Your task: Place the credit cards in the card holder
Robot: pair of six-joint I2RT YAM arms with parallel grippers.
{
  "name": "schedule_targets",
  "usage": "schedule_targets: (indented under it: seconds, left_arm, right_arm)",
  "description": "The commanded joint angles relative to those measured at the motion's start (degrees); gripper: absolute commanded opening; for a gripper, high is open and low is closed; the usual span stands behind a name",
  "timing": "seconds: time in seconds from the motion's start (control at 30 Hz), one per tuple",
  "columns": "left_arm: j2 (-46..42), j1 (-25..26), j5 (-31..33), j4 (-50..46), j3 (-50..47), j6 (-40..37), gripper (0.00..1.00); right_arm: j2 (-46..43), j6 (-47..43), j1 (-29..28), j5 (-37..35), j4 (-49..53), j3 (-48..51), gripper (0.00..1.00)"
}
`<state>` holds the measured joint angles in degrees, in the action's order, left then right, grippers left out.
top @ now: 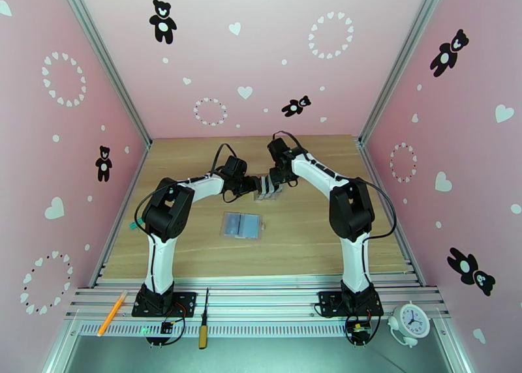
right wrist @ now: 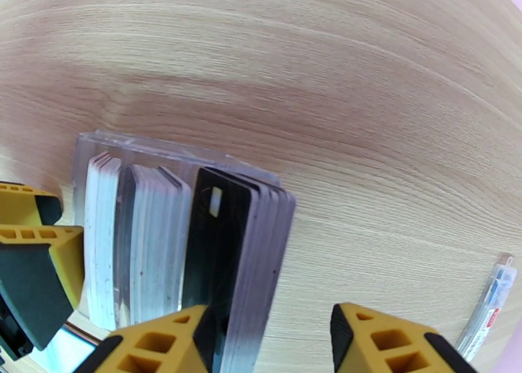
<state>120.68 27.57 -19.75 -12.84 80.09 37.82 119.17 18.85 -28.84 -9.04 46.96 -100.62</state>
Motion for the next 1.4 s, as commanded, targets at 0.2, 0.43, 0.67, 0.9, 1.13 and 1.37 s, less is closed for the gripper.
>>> schedule_targets:
  seconds: [0.2,0.43,0.67,0.9,1.13,1.37]
  left_arm:
    - [1.4,0.7,0.1,-1.0,0.2,0.4,0.66]
    - [1.5,0.8,0.0,-0.8,0.3,0.6,0.66]
    - [1.4,0.9,0.1,-0.5,-0.1,0.8,0.65]
    - [0.9,1.0,0.2,-0.4,-0.4,0.9,0.65]
    - [0.8,1.0,0.5,-0.2,-0.6,1.3,0.65]
    - [0.5,1.0,1.1,-0.5,-0.6,1.3,0.66]
  right_arm:
    - [2.3,-0.1,0.3,2.1,0.4,-2.2,0.54]
    - [3.4,-0.2,0.5,1.7,0.5,-2.4,0.54]
    - [3.9,0.0,0.9,0.5,0.7,-3.0,0.54]
    - [1.8,-0.5,0.9,-2.6,1.8,-3.4,0.53]
    - [0.6,-0.7,0.9,-3.1,2.1,-3.5,0.5]
    - [-0.2,-0.7,0.9,-3.0,2.4,-3.4,0.45]
